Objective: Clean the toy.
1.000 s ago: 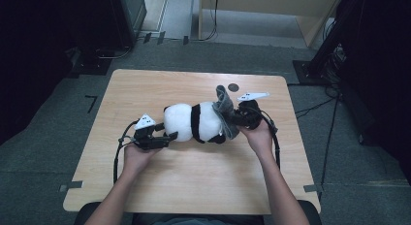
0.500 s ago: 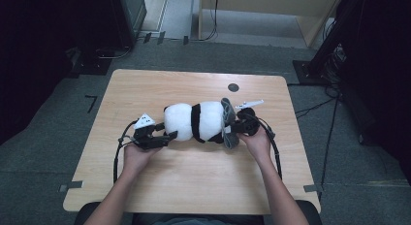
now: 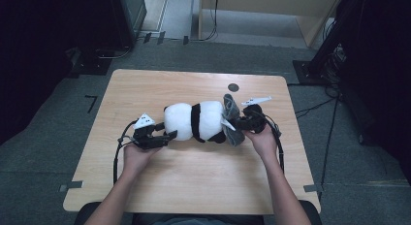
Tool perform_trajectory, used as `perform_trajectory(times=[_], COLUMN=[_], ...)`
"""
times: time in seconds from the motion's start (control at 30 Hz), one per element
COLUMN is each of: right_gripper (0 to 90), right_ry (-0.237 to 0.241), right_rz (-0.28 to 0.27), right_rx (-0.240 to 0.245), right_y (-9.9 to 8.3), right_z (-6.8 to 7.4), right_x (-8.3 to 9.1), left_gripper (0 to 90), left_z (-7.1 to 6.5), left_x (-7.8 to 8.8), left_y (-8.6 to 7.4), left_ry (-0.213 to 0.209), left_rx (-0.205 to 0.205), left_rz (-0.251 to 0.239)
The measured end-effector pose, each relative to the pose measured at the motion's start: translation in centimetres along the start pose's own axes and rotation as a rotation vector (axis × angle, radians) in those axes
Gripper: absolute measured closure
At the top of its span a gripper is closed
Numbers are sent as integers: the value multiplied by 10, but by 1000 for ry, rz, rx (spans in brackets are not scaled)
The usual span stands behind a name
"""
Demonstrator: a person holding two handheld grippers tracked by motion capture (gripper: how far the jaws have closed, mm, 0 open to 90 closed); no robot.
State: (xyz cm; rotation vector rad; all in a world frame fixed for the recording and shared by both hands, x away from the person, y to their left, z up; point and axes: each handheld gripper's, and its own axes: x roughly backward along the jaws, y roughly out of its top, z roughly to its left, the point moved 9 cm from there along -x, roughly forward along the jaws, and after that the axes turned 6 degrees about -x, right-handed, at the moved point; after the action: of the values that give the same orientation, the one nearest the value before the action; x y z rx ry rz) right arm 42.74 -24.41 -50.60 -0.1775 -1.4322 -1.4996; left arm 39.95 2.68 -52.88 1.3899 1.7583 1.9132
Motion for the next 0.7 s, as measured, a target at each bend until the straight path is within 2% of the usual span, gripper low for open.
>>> perform_trajectory(times=[0.1,0.23,0.33,0.43,0.5,0.57,0.7], right_gripper=[732,733,732,727,715,685,587], right_ry=[33,70,107,119,97,87,58], right_rz=[-44,-68,-58,-20,6,6,-41], right_rx=[41,130,196,258,286,297,309], right_y=[12,24,28,27,25,25,30], right_z=[14,44,69,88,92,93,93], right_x=[17,36,36,25,15,7,2], left_gripper=[339,344,348,350,352,357,375], left_z=[0,0,0,0,0,0,0], left_x=[0,0,0,0,0,1,1], left_y=[0,1,1,1,1,1,1], left_ry=[1,3,5,6,5,5,5], left_rx=[-2,-4,-5,-4,-5,-3,-7], left_rz=[-3,-4,-4,-2,-3,-5,-8])
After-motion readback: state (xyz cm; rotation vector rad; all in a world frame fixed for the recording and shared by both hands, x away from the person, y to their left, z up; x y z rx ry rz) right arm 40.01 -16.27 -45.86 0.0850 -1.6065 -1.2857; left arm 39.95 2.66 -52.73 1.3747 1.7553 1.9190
